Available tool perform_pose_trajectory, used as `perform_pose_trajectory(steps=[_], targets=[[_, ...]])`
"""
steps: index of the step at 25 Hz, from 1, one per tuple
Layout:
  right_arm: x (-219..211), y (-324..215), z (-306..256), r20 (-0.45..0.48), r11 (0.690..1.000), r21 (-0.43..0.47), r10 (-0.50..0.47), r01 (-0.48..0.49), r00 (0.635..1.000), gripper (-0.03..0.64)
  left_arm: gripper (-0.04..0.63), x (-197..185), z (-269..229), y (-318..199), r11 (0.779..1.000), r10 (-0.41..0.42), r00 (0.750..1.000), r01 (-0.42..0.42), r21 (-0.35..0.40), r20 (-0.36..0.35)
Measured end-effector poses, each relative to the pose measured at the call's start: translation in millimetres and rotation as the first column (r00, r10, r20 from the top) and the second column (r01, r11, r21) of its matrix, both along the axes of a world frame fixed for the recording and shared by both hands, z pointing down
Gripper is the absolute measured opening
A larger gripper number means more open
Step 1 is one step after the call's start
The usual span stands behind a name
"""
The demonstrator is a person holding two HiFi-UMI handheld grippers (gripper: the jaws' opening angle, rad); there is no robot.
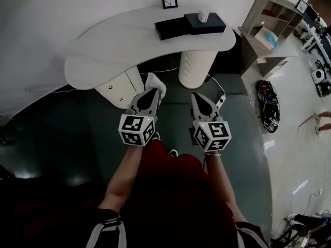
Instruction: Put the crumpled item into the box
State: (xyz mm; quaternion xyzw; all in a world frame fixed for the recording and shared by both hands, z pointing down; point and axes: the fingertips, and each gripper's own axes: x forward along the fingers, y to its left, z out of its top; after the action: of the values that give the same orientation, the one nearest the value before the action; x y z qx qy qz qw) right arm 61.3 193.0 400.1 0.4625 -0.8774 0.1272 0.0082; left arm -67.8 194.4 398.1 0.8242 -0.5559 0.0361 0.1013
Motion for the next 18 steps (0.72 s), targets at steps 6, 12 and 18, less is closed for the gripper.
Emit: perform_pose_trajectory(steps=[6, 12, 18], targets=[[-3.7, -11.0, 7.9, -0.026, 1.000, -0.019, -0.001, 0.001, 1.000, 0.015, 0.029, -3.7, 6.8, -14.8, 1.000, -0.014, 1.000, 0.014, -0.023, -0.009], [-8.7, -40.3, 15.5, -0.037, 0.999, -0.045, 0.009, -0.011, 0.999, 0.015, 0.029, -7.0, 12.3, -45.9, 0.999, -0.002, 1.000, 0.002, -0.032, -0.015], [-13.4, -87.8, 15.1, -0.034, 0.998, -0.053, 0.020, -0.022, 0.999, 0.015, 0.029, -11.8, 17.1, -95.8, 0.999, 0.007, 1.000, -0.008, -0.043, -0.019]])
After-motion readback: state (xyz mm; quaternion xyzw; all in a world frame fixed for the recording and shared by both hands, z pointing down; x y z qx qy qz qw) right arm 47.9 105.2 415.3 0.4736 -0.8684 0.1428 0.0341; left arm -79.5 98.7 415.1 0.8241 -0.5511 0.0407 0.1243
